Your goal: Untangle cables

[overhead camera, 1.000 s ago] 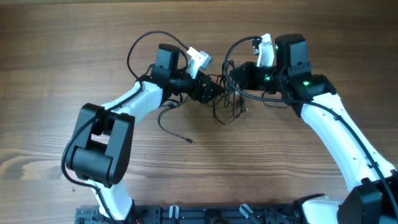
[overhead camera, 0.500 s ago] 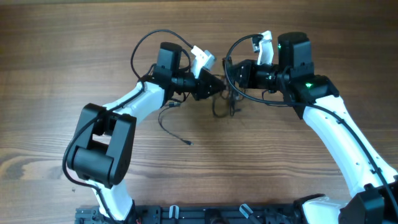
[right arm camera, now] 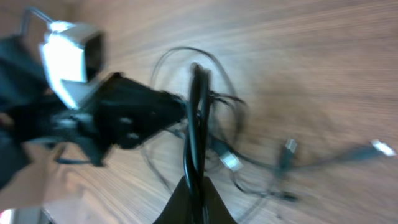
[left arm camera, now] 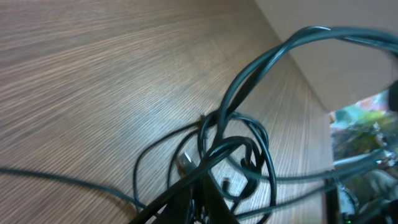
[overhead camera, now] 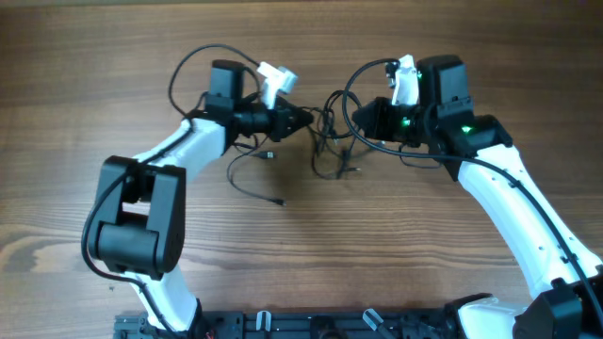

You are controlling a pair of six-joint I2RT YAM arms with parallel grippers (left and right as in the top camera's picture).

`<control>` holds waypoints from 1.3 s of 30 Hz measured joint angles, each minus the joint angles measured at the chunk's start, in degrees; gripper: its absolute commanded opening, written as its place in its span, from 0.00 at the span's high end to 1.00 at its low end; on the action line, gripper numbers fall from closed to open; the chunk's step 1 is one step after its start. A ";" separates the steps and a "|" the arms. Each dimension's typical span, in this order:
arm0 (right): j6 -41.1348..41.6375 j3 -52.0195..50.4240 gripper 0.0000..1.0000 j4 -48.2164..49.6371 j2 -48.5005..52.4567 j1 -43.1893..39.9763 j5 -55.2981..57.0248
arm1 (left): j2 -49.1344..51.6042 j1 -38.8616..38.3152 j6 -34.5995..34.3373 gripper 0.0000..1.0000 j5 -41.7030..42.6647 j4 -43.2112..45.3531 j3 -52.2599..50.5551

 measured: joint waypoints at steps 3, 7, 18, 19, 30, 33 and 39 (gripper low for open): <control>-0.02 0.00 0.95 -2.51 0.00 0.39 5.09 | 0.00 3.02 -0.33 0.96 4.46 -0.79 0.00; -0.02 0.00 0.95 -3.19 0.02 0.96 10.38 | -0.87 5.55 -0.44 0.96 9.99 -1.92 0.00; -0.04 0.00 0.95 -3.65 5.75 0.15 18.67 | -22.51 15.54 -2.03 0.92 8.20 -8.72 0.02; -0.04 0.00 0.95 -3.58 6.03 0.13 18.40 | -24.46 15.80 -2.25 0.87 7.65 -9.49 0.09; -2.05 0.00 0.95 0.37 6.19 0.72 5.14 | -23.41 12.24 -0.76 0.43 2.32 -13.99 0.26; -2.82 0.00 0.95 0.76 5.22 2.97 3.85 | -19.98 8.52 -0.20 0.44 -0.79 -14.14 0.26; -3.08 0.00 0.95 0.79 0.22 4.46 -0.22 | -13.66 2.10 1.75 0.45 -5.77 -13.25 0.26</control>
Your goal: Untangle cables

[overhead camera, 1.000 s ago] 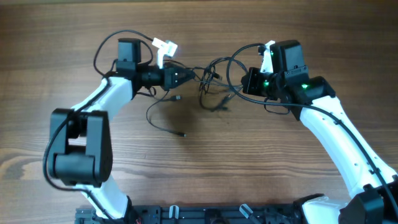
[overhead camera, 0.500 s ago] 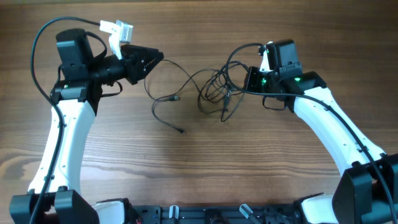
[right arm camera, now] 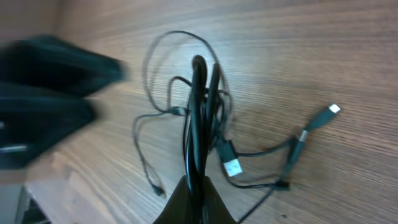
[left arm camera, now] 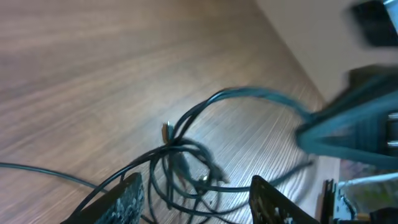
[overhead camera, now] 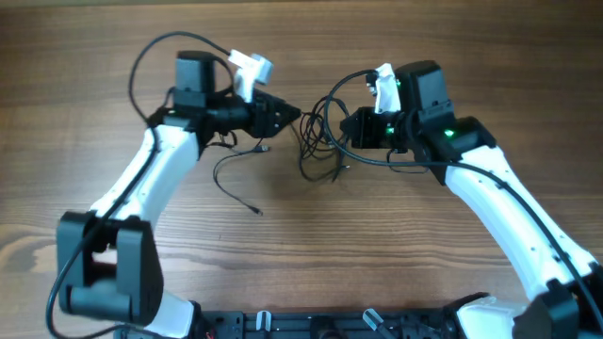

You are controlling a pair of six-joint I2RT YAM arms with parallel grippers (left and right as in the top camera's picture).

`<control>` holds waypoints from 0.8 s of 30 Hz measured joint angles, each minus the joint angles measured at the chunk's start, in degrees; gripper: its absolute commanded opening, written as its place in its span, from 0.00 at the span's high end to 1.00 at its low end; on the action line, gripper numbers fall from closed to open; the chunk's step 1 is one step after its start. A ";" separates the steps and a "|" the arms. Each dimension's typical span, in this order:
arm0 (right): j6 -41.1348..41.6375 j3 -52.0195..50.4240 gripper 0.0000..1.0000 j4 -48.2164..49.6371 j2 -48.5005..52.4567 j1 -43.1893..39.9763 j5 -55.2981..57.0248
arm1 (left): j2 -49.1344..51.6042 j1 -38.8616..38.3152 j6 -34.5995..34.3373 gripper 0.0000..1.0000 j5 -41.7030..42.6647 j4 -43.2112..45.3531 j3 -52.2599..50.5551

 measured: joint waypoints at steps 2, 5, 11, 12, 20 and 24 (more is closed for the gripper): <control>0.02 0.00 0.95 -0.02 -1.81 -0.02 -0.76 | 1.57 -1.44 0.74 0.45 -1.22 0.79 0.00; 0.00 0.00 0.95 0.00 -3.61 0.00 -1.95 | 2.86 -2.23 1.09 0.45 -2.43 1.29 0.00; 0.04 0.00 0.95 0.70 -4.55 0.00 -3.37 | 3.50 -3.13 1.27 0.45 -3.06 1.53 0.00; 0.07 0.00 0.96 1.16 -4.55 0.00 -3.58 | 3.50 -3.48 1.27 0.44 -3.21 1.53 0.00; 0.28 0.00 0.95 3.32 -4.55 0.04 -5.40 | 3.56 -7.85 1.90 0.75 -3.43 1.55 0.00; 0.28 0.00 0.95 3.48 -4.55 0.04 -5.60 | 4.46 -8.13 2.12 0.89 -3.67 2.51 0.00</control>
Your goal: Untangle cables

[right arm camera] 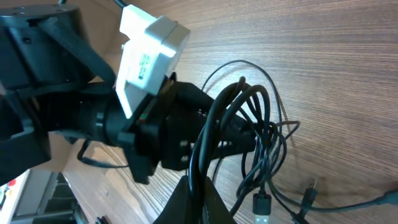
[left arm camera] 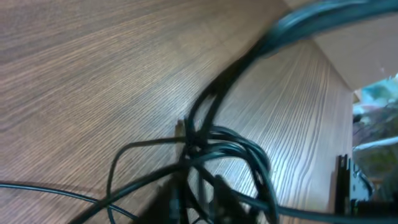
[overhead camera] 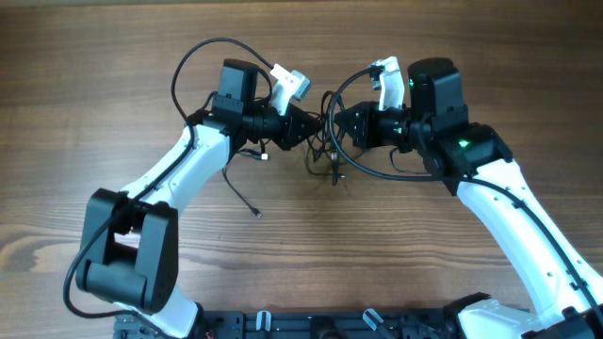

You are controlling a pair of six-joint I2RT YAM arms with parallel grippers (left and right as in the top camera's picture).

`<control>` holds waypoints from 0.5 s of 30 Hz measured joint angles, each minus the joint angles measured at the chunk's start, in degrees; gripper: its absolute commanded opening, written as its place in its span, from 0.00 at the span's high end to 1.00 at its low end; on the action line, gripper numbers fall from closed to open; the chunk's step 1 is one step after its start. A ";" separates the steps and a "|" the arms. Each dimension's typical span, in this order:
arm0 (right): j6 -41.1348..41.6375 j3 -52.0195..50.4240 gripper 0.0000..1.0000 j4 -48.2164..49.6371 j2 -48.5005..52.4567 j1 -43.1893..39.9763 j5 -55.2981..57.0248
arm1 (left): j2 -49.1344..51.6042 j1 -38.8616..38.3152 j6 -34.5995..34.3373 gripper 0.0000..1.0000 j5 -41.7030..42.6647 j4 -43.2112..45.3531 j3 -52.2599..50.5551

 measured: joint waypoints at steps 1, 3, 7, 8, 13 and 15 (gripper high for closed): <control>0.00 0.00 0.96 -0.02 0.00 0.00 -0.02 | 0.46 0.00 -0.02 0.91 -0.04 -0.07 0.00; 0.00 0.00 0.95 -0.02 0.00 0.00 0.00 | 1.01 0.00 0.00 0.93 -0.02 -0.07 0.00; 0.00 0.00 0.95 -0.17 0.00 0.11 0.24 | 1.16 0.00 -0.04 0.96 0.00 -0.07 0.00; 0.00 0.00 0.96 -0.50 0.00 0.13 0.61 | 1.16 0.15 -0.04 0.96 0.00 -0.09 0.00; 0.63 0.00 0.95 -5.68 0.00 0.22 8.13 | 1.14 3.10 -0.04 0.96 1.73 -0.83 0.00; 0.85 0.00 0.95 -6.78 0.00 0.22 10.73 | 0.66 5.20 -0.07 0.96 3.67 -1.07 0.00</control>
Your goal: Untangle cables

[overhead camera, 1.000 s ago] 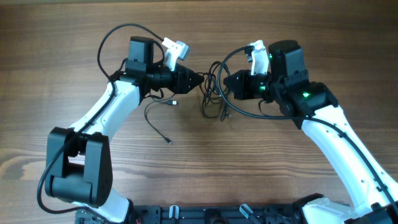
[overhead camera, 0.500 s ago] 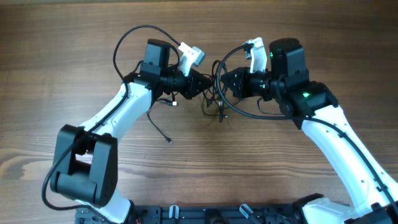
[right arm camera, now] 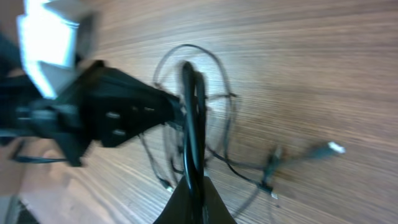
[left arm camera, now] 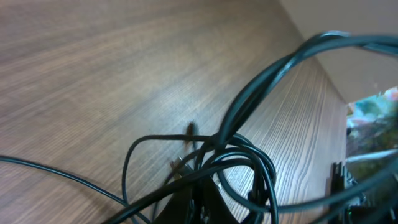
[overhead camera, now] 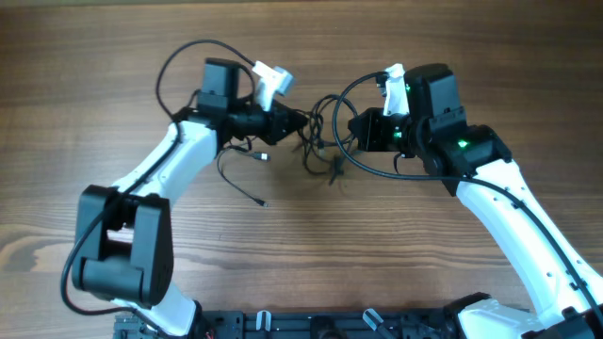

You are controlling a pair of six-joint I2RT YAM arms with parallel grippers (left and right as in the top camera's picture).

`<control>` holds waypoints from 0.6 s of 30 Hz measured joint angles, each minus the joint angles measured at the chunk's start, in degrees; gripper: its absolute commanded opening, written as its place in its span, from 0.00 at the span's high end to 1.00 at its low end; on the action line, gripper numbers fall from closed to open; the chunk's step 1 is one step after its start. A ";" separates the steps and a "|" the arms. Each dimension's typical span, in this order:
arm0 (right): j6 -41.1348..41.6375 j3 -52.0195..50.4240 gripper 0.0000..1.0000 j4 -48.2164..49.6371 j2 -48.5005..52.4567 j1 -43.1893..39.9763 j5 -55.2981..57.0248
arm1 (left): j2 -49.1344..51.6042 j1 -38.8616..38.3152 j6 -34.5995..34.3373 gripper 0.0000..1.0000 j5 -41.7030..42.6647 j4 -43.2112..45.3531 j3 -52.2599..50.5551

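A tangle of dark cables point(overhead camera: 321, 143) hangs between my two grippers over the wooden table point(overhead camera: 113, 56). My left gripper point(overhead camera: 300, 121) is at the tangle's left side and is shut on a strand; the left wrist view shows loops point(left arm camera: 242, 155) crossing right over its closed tips point(left arm camera: 202, 194). On the right side, my right gripper point(overhead camera: 356, 128) is shut on a thick black cable point(right arm camera: 191, 124) that rises straight from its tips point(right arm camera: 194, 182). Thin strands and plugs point(right arm camera: 272, 163) trail down to the table.
A thin loose cable with a small plug point(overhead camera: 261, 201) curves out below the left gripper. A light USB plug point(right arm camera: 335, 148) lies on the wood to the right of the tangle. The arms' bases and a black rail point(overhead camera: 311, 325) run along the near edge.
Both grippers stay shut on the cables. They stand slightly farther apart: the left arm has shifted left and the right gripper a little right, so the tangle is spread wider.
At first both grippers were shut on the tangle. Then my left gripper was open and off to the left while the right alone held the bundle. Later the left was back in the tangle and shut, close to the right. Now the two are drawn apart.
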 measured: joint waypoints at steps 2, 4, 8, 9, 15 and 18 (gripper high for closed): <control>0.24 0.00 0.95 -0.17 0.02 0.11 1.53 | -1.64 1.84 -0.02 0.96 1.53 -0.37 0.00; 0.46 0.00 0.95 -0.15 0.31 0.11 3.26 | -3.48 2.67 -0.07 0.96 2.10 -0.83 0.00; 0.66 0.02 0.95 -0.02 3.37 0.11 6.82 | -7.37 3.06 -0.04 0.96 2.34 -2.12 0.00; 0.68 0.02 0.95 0.13 5.01 0.11 7.56 | -7.63 3.08 -0.02 0.96 2.36 -2.60 0.00; 0.94 0.02 0.95 0.85 9.70 0.28 8.81 | -8.66 4.02 -0.04 0.96 2.58 -4.22 0.00; 1.07 0.04 0.95 1.20 10.16 0.59 9.44 | -11.04 5.57 -0.04 0.96 3.45 -4.55 -0.07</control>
